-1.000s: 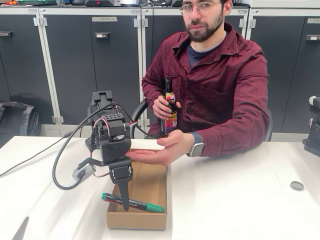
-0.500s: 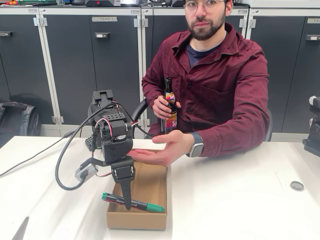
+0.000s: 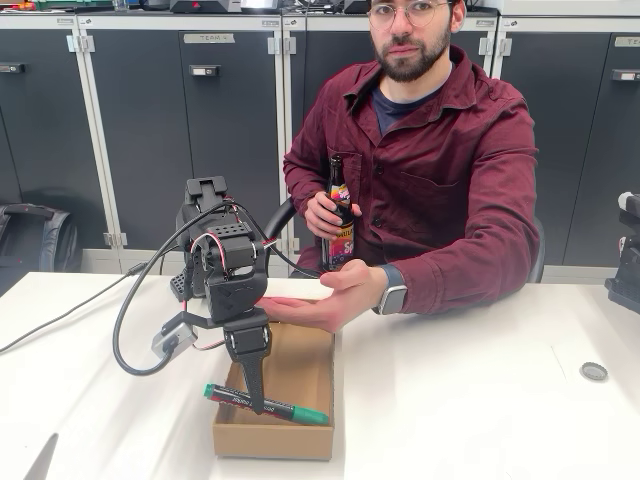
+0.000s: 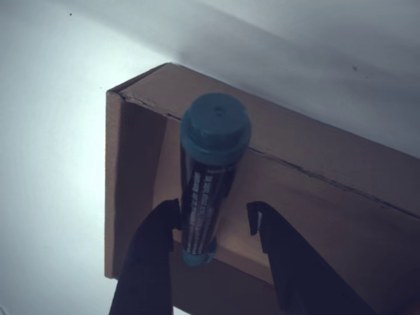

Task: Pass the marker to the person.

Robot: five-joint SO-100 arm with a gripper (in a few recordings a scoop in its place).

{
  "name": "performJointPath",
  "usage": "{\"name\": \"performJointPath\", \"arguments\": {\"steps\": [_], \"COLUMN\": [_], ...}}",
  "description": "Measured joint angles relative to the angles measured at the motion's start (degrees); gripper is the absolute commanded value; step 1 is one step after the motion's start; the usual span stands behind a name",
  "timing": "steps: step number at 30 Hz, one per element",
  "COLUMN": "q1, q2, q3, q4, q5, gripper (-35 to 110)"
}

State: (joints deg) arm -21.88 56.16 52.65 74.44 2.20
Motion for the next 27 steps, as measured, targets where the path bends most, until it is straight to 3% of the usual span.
{"name": "performJointPath", "arguments": {"steps": [5, 27], "q1": [0.00, 0.70], "q2": [0.97, 7.38], "q3": [0.97, 7.65], "q4": [-1.14, -5.10], "q5": [-1.05, -4.22], "gripper": [-5, -5]}}
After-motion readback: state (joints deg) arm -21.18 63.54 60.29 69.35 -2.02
